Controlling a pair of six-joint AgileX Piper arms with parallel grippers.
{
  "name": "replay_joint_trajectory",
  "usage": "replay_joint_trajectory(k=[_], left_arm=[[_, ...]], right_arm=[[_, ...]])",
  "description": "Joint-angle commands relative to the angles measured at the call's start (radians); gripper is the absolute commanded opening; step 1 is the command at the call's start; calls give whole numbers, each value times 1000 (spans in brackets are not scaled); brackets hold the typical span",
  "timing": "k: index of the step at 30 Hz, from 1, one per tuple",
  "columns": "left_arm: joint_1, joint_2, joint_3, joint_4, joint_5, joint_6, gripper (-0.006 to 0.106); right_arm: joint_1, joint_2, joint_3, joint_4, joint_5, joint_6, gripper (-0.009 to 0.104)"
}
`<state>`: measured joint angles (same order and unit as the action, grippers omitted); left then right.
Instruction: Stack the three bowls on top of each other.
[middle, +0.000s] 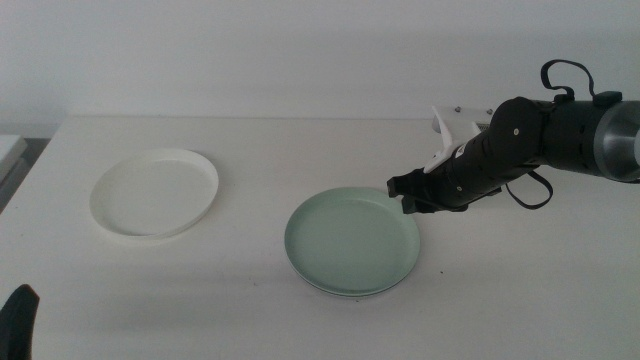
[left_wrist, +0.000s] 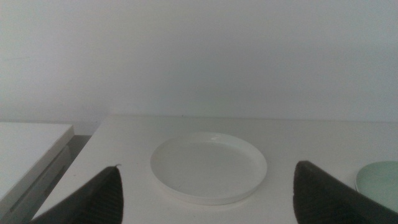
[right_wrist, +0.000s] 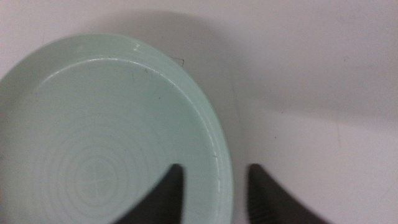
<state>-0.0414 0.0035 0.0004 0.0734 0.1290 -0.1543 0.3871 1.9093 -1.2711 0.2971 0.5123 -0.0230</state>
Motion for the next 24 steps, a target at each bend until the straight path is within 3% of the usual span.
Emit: replay_joint_trajectory(k=[1,5,9,18,24], left_arm=[[2,-4,0,1,-14,0,94],[2,-4,0,1,-14,0,94],[2,-4,0,4,-14,0,94],[2,-4,0,27,-14,-2,94],[2,-4,0,27,-14,-2,94]], right_arm=[[0,-9,2,-11,-1,-13,33],[0,-56,-41,-45,86,-62,67],[0,-206,-75,-56,202,-171,92],[0,-746,78,-39,229,-298,93],[0,-1007,273,125,234,-433,93]])
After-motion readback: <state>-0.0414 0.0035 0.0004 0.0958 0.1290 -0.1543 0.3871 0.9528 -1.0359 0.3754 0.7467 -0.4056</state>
